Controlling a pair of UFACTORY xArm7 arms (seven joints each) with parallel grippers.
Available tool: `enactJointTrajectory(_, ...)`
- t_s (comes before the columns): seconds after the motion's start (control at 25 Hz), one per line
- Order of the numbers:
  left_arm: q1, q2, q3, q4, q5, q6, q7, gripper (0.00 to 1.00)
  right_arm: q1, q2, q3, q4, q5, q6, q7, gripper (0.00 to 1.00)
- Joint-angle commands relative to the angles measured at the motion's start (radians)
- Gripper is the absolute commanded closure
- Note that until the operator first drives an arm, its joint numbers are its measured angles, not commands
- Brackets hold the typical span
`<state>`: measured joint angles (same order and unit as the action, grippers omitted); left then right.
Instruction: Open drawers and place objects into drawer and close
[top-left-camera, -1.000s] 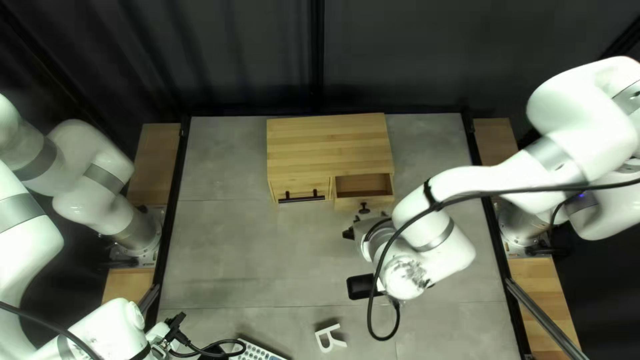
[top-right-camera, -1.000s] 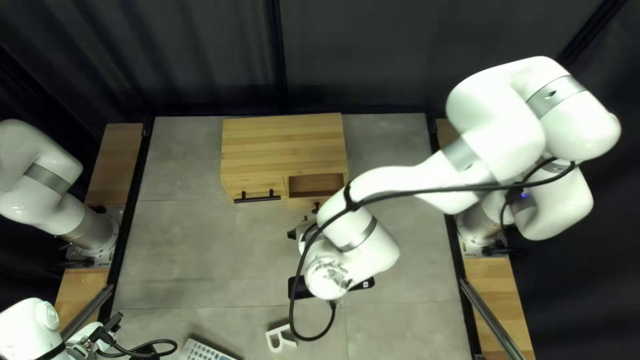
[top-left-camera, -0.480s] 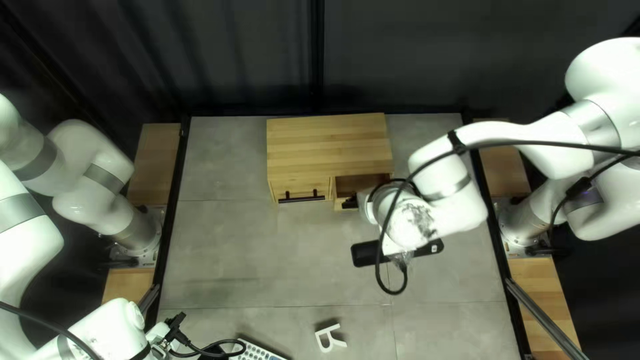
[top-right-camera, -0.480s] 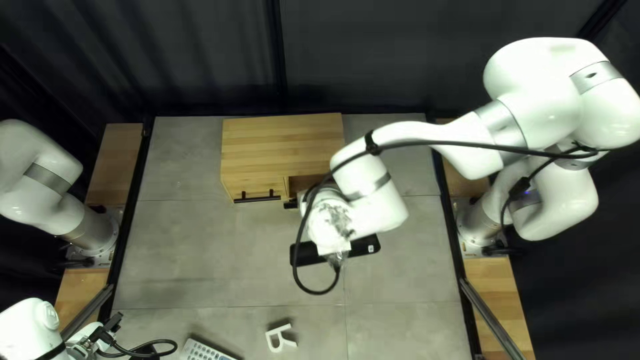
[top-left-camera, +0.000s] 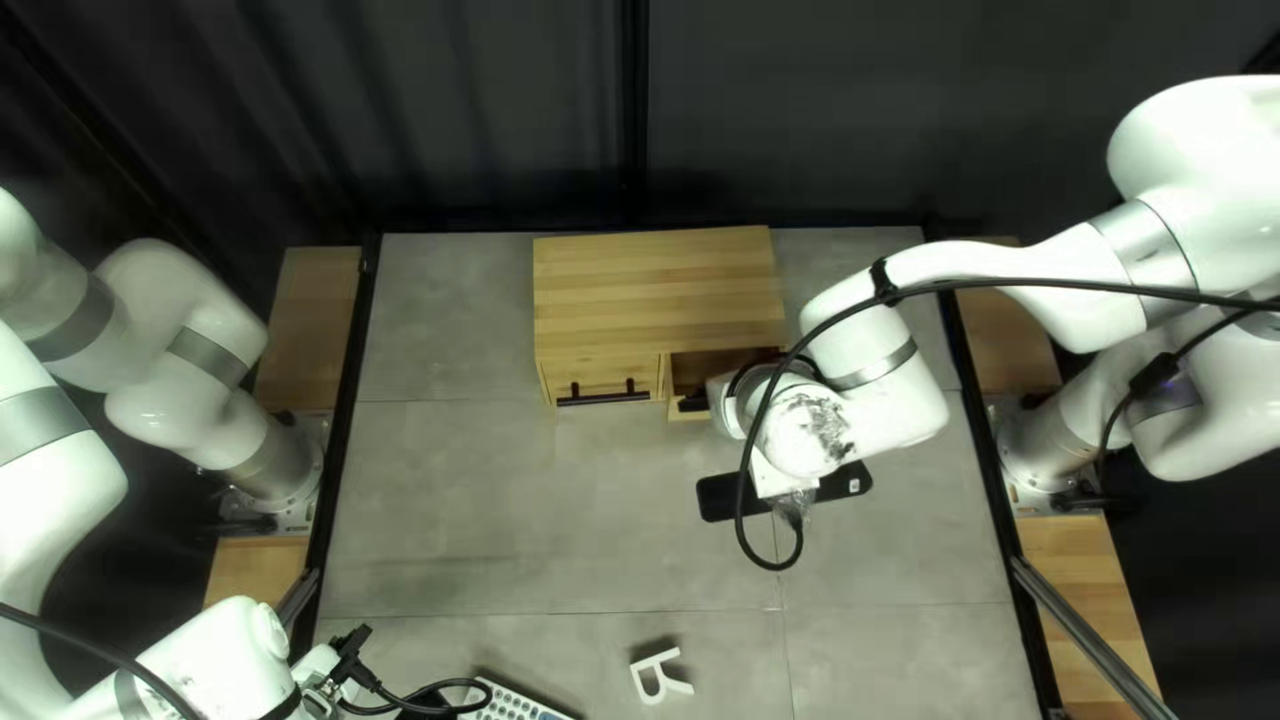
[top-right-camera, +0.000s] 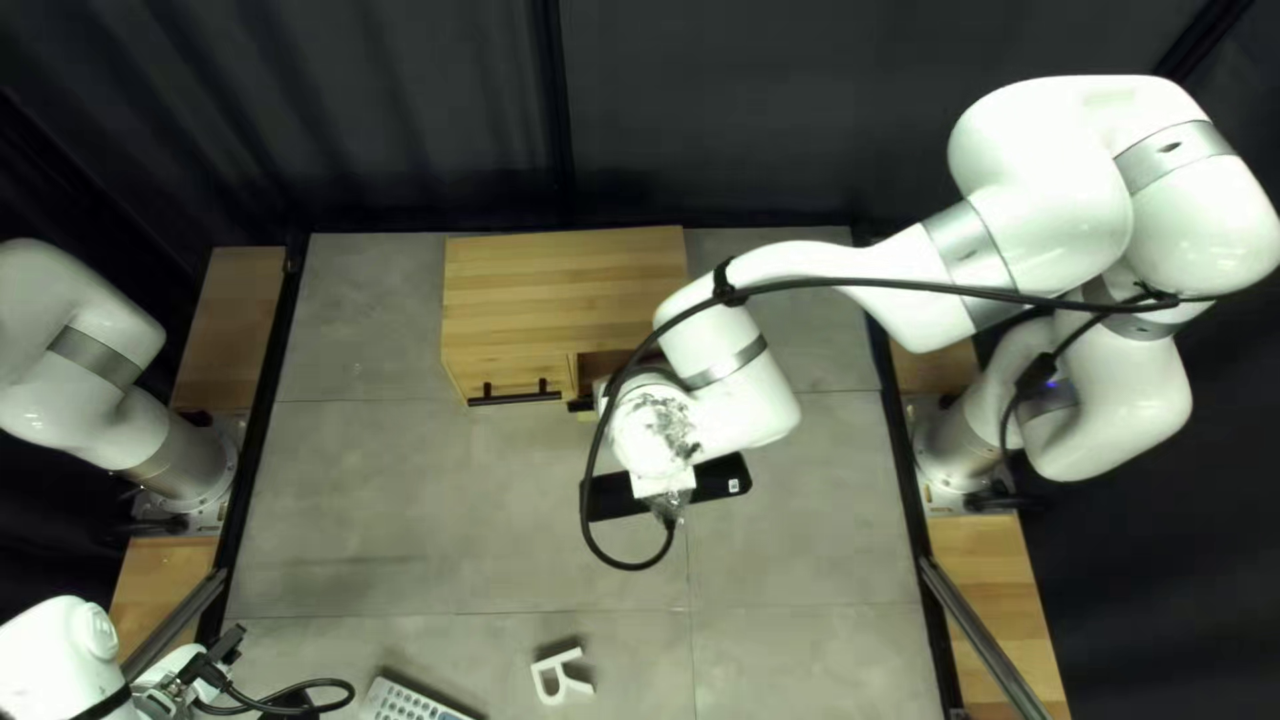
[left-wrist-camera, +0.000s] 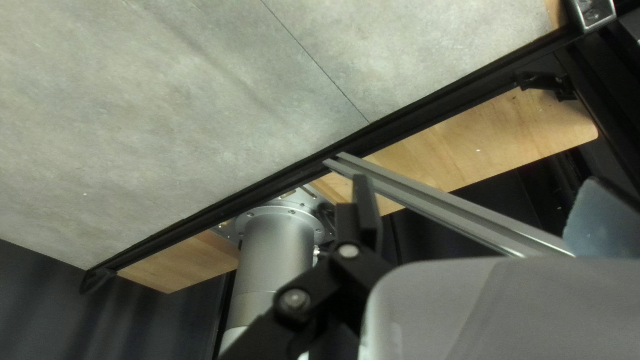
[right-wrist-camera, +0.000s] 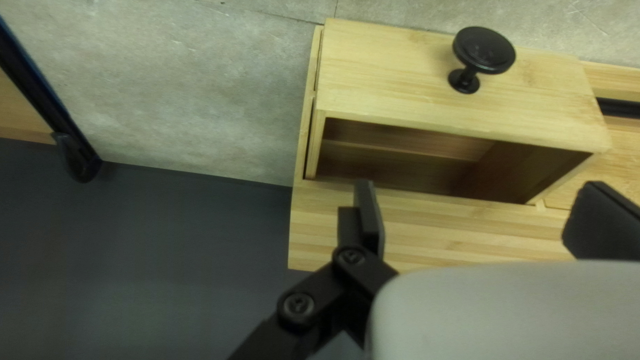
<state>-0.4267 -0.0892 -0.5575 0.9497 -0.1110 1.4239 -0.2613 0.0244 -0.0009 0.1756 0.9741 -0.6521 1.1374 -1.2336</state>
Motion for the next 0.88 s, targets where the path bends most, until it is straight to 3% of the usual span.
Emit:
enactJointTrajectory(0.04, 0.000, 0.000, 0.000, 0.000, 0.000, 0.000, 0.000, 0.00, -0.007, -0.002, -0.007, -0.019, -0.006, -0.027, 0.000, 0.00)
enactJointTrajectory(0.28, 0.000, 0.000, 0.000, 0.000, 0.000, 0.000, 0.000, 0.00, -0.006, 0.018, -0.006, 0.019, 0.027, -0.001, -0.002, 0.00)
enactJointTrajectory(0.56, 0.000, 0.000, 0.000, 0.000, 0.000, 0.000, 0.000, 0.00, 0.040, 0.111, 0.034, 0.148, 0.101, 0.110, 0.081, 0.00)
enactJointTrajectory(0.88, 0.000, 0.000, 0.000, 0.000, 0.000, 0.000, 0.000, 0.00, 0.072, 0.168, 0.055, 0.163, 0.116, 0.120, 0.169, 0.00)
